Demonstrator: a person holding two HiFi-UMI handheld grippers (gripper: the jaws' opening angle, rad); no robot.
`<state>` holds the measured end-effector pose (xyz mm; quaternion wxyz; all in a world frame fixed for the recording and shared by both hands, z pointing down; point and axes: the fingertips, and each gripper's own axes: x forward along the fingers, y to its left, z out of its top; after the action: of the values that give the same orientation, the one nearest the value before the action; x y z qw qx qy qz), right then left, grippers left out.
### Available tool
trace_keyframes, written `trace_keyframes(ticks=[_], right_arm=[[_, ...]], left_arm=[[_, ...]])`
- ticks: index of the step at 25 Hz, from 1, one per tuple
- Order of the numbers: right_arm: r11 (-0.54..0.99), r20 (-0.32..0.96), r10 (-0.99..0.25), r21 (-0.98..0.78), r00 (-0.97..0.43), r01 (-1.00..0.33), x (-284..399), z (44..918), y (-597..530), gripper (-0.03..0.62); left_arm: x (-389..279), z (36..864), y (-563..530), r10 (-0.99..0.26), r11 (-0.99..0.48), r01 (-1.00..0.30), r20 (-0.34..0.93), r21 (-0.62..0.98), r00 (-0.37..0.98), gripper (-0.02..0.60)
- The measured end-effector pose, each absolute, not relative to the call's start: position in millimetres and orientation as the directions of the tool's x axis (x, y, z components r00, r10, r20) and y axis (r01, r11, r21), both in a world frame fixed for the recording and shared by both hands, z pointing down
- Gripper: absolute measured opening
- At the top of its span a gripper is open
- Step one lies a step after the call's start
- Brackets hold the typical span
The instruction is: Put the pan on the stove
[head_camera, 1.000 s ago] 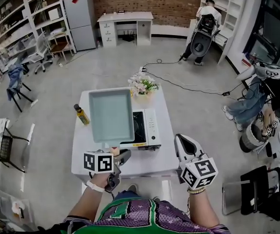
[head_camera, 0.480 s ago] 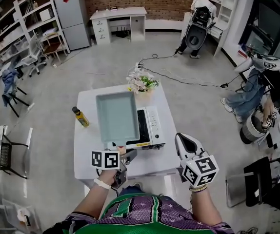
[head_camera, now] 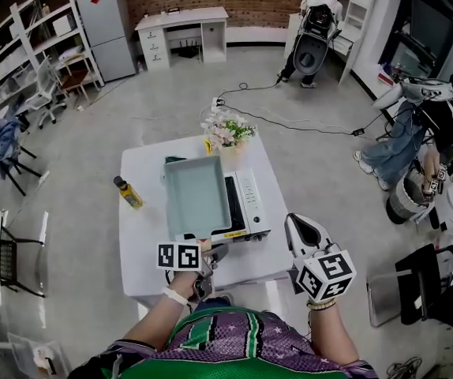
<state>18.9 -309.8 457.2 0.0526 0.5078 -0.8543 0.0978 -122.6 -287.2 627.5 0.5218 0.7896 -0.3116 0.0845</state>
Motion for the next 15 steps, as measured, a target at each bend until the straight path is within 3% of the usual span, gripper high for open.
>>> trace_keyframes(ticks=[15], right_arm=[[0.438, 0.239, -0.855, -0.141, -0.46, -0.888, 9, 482, -322, 0.002]], left_arm=[[-115, 677, -311, -0.348, -0.129, -0.538, 0.47, 0.833, 0.811, 0.06]])
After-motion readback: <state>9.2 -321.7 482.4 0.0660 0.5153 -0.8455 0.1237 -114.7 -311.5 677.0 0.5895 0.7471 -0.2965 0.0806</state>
